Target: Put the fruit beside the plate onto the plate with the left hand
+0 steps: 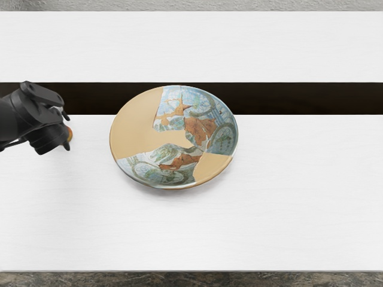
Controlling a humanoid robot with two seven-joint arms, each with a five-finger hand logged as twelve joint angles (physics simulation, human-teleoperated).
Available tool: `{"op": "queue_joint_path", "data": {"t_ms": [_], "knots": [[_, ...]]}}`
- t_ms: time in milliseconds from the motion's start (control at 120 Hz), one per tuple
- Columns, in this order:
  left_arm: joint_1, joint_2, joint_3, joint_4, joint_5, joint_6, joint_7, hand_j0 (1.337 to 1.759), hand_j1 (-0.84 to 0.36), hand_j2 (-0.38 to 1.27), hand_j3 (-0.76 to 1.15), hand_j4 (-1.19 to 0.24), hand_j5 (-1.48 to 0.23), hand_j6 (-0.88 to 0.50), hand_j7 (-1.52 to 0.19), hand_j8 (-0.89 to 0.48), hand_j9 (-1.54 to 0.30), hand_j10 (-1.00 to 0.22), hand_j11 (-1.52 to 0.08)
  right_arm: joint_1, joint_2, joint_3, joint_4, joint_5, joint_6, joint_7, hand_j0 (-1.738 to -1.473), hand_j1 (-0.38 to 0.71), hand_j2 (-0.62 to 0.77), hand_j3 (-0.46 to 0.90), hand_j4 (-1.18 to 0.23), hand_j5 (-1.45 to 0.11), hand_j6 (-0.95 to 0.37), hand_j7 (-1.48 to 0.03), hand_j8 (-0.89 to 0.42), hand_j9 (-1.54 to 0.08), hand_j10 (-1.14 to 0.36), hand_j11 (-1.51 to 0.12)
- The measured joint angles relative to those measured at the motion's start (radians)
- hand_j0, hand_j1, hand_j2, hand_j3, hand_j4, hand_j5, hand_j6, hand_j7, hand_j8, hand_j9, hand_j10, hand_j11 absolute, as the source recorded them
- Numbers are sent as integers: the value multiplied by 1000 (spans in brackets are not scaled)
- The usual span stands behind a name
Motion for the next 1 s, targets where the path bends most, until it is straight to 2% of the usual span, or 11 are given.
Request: {"op": "queue_joint_path", "data": {"t_ms": [75,100,133,192,233,317,467,542,608,750,1000], "knots": [[-4,5,0,-2,-1,-32,1,1658,-207,93,0,-464,-602,-442,-574,-464,-603,-464,-603,0,0,0,0,0,0,0,-1658,-329,-4,0,-17,-22,-17,-22,-17,-22,-17,-22],[-6,9,0,-2,1,-56,-1,1658,-257,102,0,-517,-641,-316,-713,-462,-607,-506,-657,0,0,0,0,0,0,0,-1658,-329,-4,0,-17,-22,-17,-22,-17,-22,-17,-22],[-6,10,1,-2,3,-79,-1,1658,-318,112,0,-590,-671,-143,-934,-291,-841,-556,-723,0,0,0,0,0,0,0,-1658,-328,-4,0,-17,-22,-17,-22,-17,-22,-17,-22],[-10,11,2,-2,4,-107,-2,1658,-397,145,34,-677,-727,19,-1108,-122,-1032,-626,-814,0,0,0,0,0,0,0,-1658,-328,-4,0,-17,-22,-17,-22,-17,-22,-17,-22],[-15,17,2,-2,1,-121,-4,1658,-444,148,28,-711,-775,5,-1067,-119,-1025,-650,-865,0,0,0,0,0,0,0,-1658,-329,-4,0,-17,-22,-17,-22,-17,-22,-17,-22],[-85,65,4,-16,-12,-140,0,1655,-444,213,18,-699,-878,-220,-1066,-232,-1050,-654,-955,0,0,0,0,0,0,0,-1658,-329,-4,0,-17,-22,-17,-22,-17,-22,-17,-22],[-183,137,1,-41,-32,-216,6,1650,-447,312,9,-700,-1005,-257,-1097,-245,-1088,-646,-1036,0,0,0,0,0,0,0,-1658,-328,-4,0,-17,-22,-17,-22,-17,-22,-17,-22],[-232,199,-15,-45,-55,-327,6,1648,-467,402,6,-681,-1039,-251,-1106,-237,-1099,-636,-1059,0,0,0,0,0,0,0,-1658,-328,-4,0,-17,-23,-18,-23,-18,-23,-18,-23],[-279,258,-35,-45,-80,-467,4,1647,-463,337,4,-680,-1051,-263,-1102,-232,-1107,-625,-1071,0,0,0,0,0,0,0,-1658,-328,-4,0,-17,-23,-18,-23,-18,-23,-17,-23],[-273,306,-201,-44,-92,-677,2,1647,-445,304,2,-683,-1057,-272,-1091,-239,-1094,-622,-1068,0,0,0,0,0,0,0,-1658,-328,-4,0,-18,-23,-18,-23,-18,-23,-18,-23],[-252,259,-476,-42,-28,-788,8,1646,-472,384,1,-654,-1156,-221,-1156,-212,-1158,-601,-1137,0,0,0,0,0,0,0,-1658,-328,-4,0,-17,-22,-17,-22,-17,-22,-17,-22]]}}
